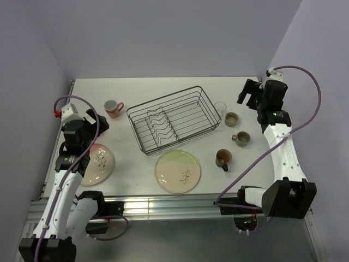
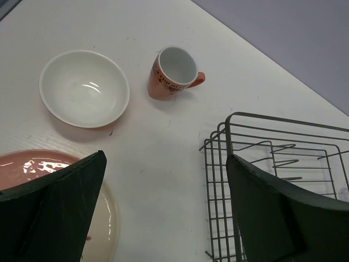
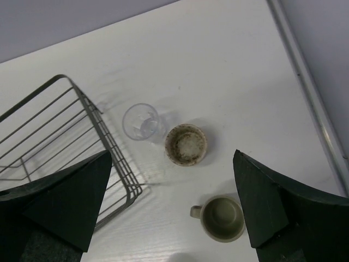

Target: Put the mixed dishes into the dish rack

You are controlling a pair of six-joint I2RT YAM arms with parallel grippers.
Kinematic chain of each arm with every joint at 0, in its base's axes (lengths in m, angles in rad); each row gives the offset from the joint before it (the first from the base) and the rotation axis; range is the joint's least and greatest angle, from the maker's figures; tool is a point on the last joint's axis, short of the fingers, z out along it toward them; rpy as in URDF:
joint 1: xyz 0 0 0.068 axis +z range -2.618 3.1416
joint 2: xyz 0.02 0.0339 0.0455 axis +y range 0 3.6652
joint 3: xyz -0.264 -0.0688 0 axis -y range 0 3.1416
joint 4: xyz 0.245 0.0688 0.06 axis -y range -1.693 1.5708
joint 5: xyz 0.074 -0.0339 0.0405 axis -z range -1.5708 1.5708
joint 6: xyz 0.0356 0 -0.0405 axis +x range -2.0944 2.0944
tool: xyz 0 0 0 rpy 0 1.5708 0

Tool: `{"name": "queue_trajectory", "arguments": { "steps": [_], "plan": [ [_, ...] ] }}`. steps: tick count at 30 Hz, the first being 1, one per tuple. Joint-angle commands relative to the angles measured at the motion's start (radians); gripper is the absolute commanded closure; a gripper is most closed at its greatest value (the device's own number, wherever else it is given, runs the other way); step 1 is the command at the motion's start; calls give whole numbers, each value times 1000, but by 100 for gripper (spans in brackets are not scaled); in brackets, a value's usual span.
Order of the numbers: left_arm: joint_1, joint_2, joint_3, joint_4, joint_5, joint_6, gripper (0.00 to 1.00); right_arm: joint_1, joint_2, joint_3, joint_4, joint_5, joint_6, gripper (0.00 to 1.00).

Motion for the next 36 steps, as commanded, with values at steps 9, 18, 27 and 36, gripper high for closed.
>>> {"name": "queue_trajectory", "arguments": {
  "steps": [9, 18, 27, 36],
  "plan": [
    [176, 265, 229, -56, 339, -88, 1, 20, 26, 35, -78, -782, -446, 0],
    [260, 611, 428, -72, 432, -73, 6, 117, 137, 77, -272, -991, -707, 0],
    [265, 967, 701, -129, 454, -2, 32, 155, 100, 3, -157, -1008, -686, 2],
    [231, 1130, 853, -237, 409, 59, 43, 155, 112, 3, -152, -1008, -675, 3]
  ]
}}
